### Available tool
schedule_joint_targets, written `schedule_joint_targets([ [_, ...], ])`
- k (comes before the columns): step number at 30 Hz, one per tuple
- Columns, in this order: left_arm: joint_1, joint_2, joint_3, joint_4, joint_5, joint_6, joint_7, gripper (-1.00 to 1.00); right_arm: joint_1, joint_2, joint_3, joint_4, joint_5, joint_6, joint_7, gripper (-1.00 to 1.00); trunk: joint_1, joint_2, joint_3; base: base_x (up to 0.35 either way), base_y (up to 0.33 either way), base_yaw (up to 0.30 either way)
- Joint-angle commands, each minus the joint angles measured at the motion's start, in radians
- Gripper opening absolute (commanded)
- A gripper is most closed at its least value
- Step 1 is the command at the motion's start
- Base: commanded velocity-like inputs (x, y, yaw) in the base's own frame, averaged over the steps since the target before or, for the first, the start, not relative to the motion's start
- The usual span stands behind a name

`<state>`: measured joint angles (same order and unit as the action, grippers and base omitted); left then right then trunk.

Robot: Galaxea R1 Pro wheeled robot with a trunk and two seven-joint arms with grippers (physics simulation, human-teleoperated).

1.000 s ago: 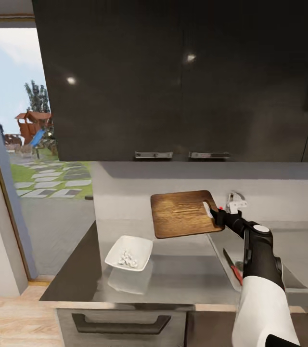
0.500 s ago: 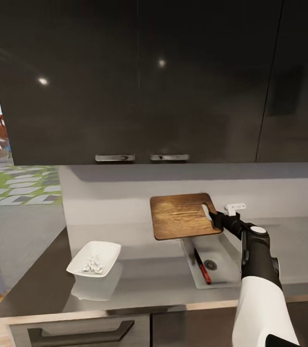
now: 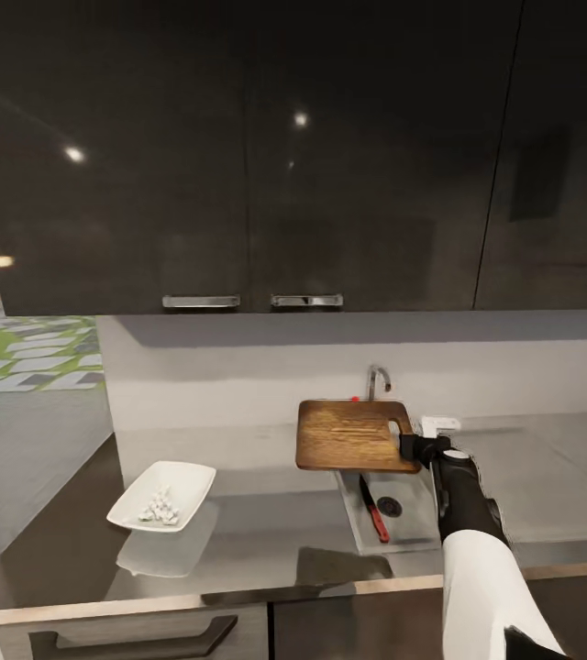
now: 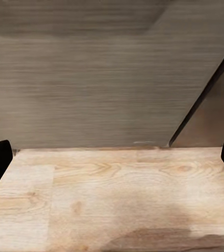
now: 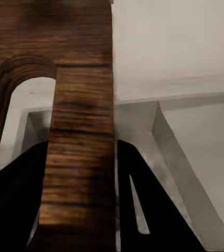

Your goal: In the kitchen, take the Vidalia onion out of the sink, dice it on the chopping board with the paring knife, put the diced onion into the bowl on the countertop, then place both the paring knife and the chopping board into the sink.

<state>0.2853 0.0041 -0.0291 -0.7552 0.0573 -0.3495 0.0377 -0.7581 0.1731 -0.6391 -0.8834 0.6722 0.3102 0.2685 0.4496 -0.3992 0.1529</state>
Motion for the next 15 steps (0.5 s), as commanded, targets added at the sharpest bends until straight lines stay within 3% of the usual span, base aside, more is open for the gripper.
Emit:
schedule_joint_targets([
  [1,0.001,0.001,-0.003,-0.001,0.006,-0.002,0.004,1.00,-0.001,0.001,-0.005,0.007,0.007,0.000,0.004,-1.00,0.000,-0.001,0.000,0.000,0.000,0.000],
  [8,0.000,0.001,-0.003,-0.001,0.006,-0.002,0.004,1.00,-0.001,0.001,-0.005,0.033,0.007,0.001,-0.017,-1.00,0.000,-0.001,0.000,0.000,0.000,0.000],
  [12,0.000,0.001,-0.003,-0.001,0.006,-0.002,0.004,1.00,-0.001,0.001,-0.011,0.037,0.002,0.003,-0.092,-1.00,0.000,-0.001,0.000,0.000,0.000,0.000],
  [15,0.000,0.001,-0.003,-0.001,0.007,-0.002,0.004,1.00,-0.001,0.001,-0.015,0.066,-0.021,0.004,-0.192,-1.00,0.000,-0.001,0.000,0.000,0.000,0.000],
])
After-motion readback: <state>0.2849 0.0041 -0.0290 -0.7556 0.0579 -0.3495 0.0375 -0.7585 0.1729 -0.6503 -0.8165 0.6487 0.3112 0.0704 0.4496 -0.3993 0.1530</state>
